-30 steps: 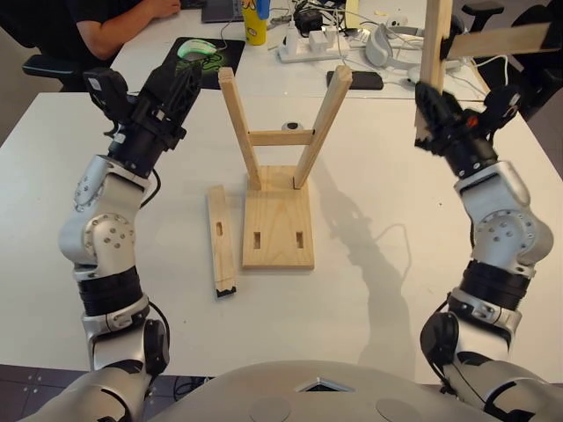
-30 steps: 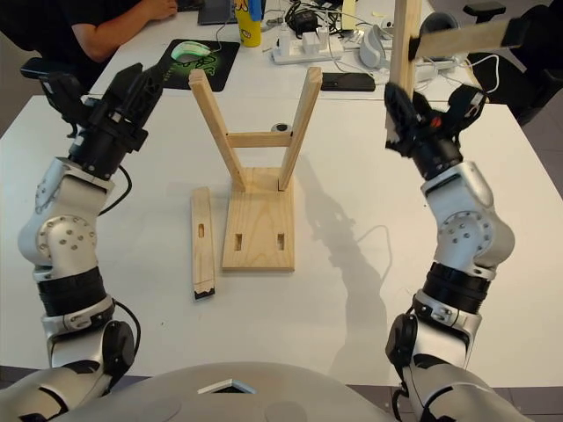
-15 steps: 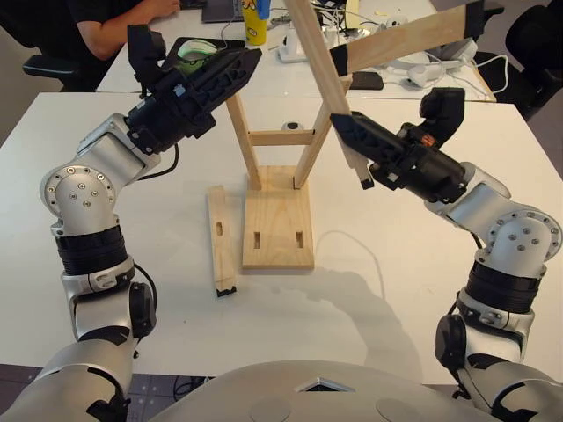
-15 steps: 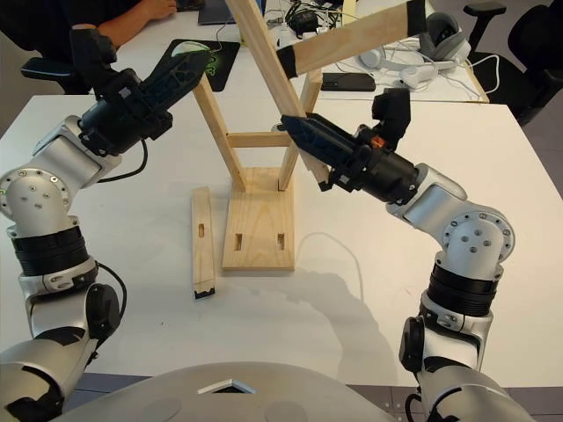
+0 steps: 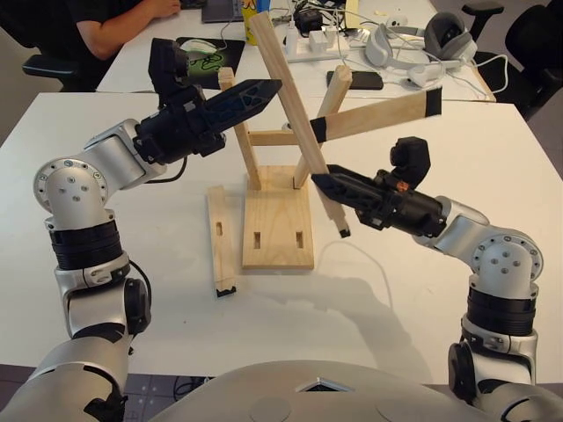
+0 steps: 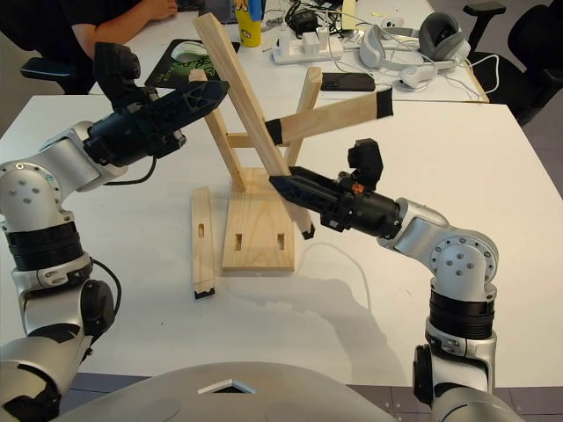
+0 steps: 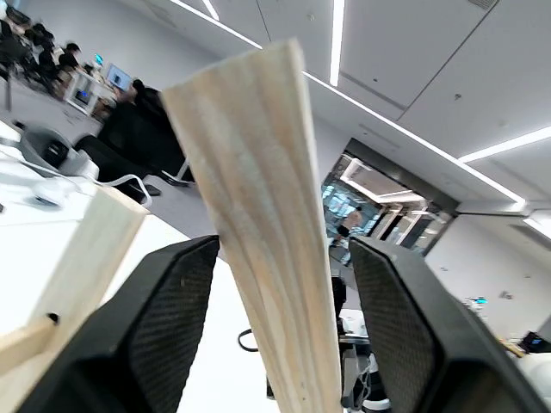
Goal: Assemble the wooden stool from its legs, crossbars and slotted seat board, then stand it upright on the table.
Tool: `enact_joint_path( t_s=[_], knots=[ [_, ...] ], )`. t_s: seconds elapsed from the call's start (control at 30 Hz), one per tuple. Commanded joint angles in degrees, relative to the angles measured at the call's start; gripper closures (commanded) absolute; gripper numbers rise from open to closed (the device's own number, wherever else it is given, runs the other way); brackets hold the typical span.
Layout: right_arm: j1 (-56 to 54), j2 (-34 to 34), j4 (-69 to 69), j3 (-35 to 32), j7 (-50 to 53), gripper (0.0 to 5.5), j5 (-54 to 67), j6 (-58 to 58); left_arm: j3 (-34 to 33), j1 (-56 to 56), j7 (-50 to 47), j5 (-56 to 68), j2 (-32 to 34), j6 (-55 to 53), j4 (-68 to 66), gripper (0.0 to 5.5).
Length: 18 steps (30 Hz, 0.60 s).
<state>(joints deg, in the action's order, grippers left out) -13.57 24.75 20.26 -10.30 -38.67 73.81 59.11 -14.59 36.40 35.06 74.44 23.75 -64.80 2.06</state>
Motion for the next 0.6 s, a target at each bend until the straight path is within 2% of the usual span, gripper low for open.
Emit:
enact_joint_path(
  t_s=[0.03,0.27,0.6],
  knots=[
    [1.25,0.83,1.19,0.7,-2.15,3.44,1.16,-0.33,0.62,3.27,0.7,1.59,0.0,-3.36,-5.14,2.71],
    [1.4,1.67,1.35,1.77,-3.15,3.44,1.6,-0.13,1.06,4.34,5.4,-2.02,2.23,-3.76,-10.53,2.71],
    [1.71,3.55,0.64,3.65,-5.31,3.44,0.32,-0.23,1.82,4.37,7.81,-2.74,2.88,-5.77,-9.82,2.71]
  ],
)
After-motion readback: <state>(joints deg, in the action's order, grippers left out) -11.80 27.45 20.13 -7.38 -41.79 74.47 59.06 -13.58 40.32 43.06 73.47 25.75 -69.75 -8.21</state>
